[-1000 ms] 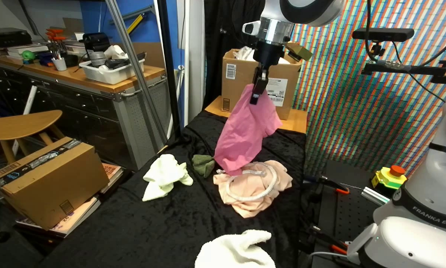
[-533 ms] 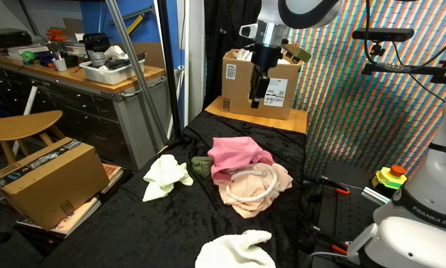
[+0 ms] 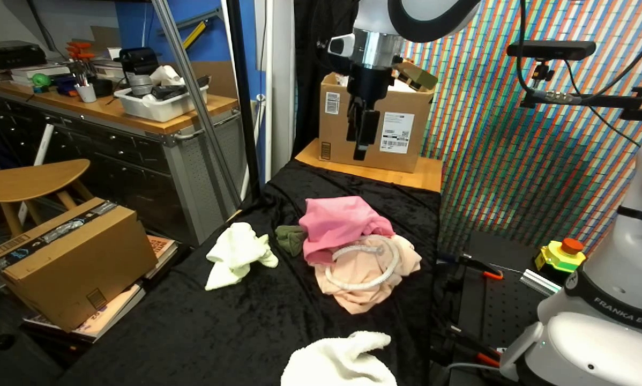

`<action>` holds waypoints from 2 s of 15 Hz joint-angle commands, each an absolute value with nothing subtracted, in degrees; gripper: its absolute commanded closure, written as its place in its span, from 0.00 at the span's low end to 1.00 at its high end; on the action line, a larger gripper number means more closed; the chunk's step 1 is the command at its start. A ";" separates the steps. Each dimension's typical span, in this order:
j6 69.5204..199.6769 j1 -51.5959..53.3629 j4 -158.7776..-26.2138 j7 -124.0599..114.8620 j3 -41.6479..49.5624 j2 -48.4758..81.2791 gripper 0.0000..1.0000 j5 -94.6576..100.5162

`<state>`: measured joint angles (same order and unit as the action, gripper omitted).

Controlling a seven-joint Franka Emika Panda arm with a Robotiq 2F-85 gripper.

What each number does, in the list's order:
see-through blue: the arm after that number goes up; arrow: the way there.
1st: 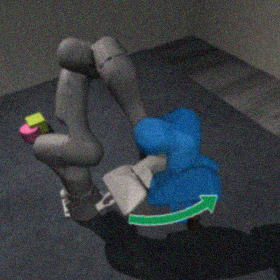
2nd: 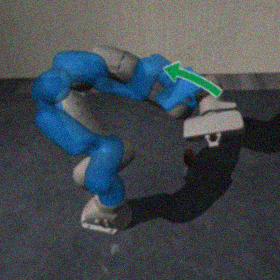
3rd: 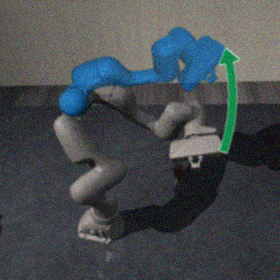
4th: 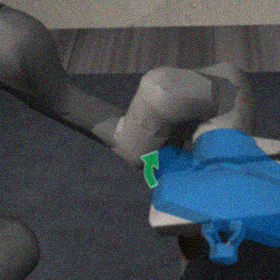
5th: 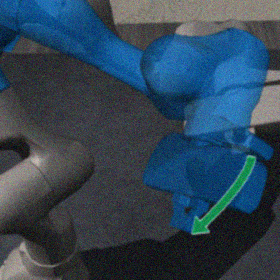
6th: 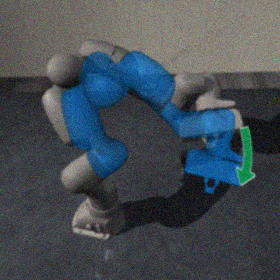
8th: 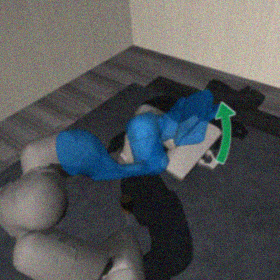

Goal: Pile the things on the table on top of the peach shirt

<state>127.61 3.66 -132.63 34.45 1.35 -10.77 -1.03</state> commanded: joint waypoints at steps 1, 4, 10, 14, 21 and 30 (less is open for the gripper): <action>122.76 5.04 -125.08 32.04 -0.94 -6.75 0.00 0.65; 122.28 6.11 -120.18 30.77 -3.03 -3.03 0.00 0.55; 122.43 7.53 -110.03 27.13 -6.47 7.26 0.00 0.11; 129.85 7.98 -107.08 22.15 -7.58 13.53 0.00 1.45; 137.78 9.39 -101.26 9.53 -6.16 26.56 0.00 7.61; 136.73 13.40 -90.73 -6.72 -2.03 39.00 0.00 8.22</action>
